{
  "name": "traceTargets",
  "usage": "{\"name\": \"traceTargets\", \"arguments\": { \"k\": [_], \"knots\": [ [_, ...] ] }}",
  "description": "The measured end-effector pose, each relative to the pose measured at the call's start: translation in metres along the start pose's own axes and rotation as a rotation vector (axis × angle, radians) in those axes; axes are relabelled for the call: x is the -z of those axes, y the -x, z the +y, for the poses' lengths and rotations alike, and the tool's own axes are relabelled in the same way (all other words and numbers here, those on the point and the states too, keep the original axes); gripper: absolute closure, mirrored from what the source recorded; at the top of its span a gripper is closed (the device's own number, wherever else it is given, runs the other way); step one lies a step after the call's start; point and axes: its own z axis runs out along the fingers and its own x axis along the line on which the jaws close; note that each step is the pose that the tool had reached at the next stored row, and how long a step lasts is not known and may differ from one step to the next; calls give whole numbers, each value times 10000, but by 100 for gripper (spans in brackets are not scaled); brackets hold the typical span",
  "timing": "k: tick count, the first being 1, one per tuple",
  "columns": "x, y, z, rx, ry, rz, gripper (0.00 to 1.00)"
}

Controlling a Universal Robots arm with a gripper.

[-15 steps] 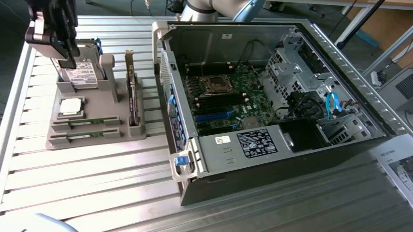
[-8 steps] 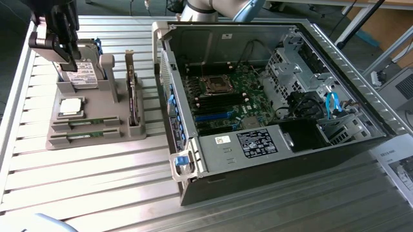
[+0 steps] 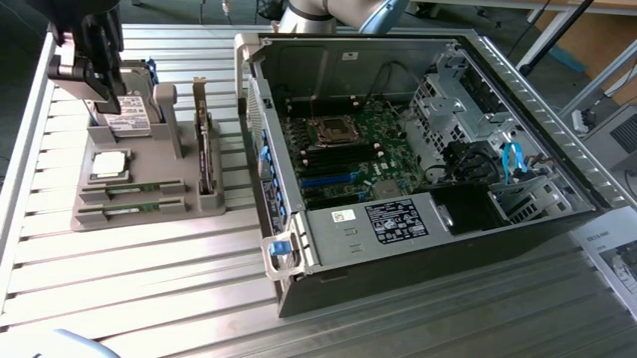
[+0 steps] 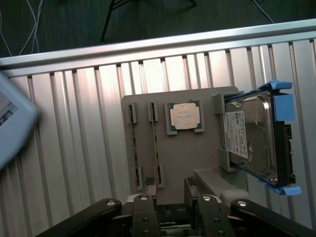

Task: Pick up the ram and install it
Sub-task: 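Pick up the ram and move it above insertion slot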

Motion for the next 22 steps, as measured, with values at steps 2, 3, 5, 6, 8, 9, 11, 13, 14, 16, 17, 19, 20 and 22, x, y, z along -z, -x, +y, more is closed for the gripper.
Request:
{"name": "traceTargets", "arguments": {
  "k": [2,3,5,6,8,9,11,13,14,16,17,19,20,22],
  "knots": [
    [-17,0,-1,0,1,1,64],
    [-26,-1,-1,0,0,0,64],
    [-45,-1,-2,0,0,0,64],
    [-55,-1,-3,0,0,0,64],
    [-74,-2,-3,0,0,0,64],
    [-84,-2,-4,0,0,0,64],
    [-104,-3,-5,0,0,0,64],
    [-125,-3,-6,0,1,1,64],
    [-137,-3,-6,0,0,0,64],
    [-167,-4,-7,0,1,0,64],
    [-179,-4,-8,0,0,1,64],
    [-200,-5,-9,0,0,0,64],
    [-212,-5,-9,0,0,-1,64],
    [-234,-6,-10,0,0,0,64]
  ]
}}
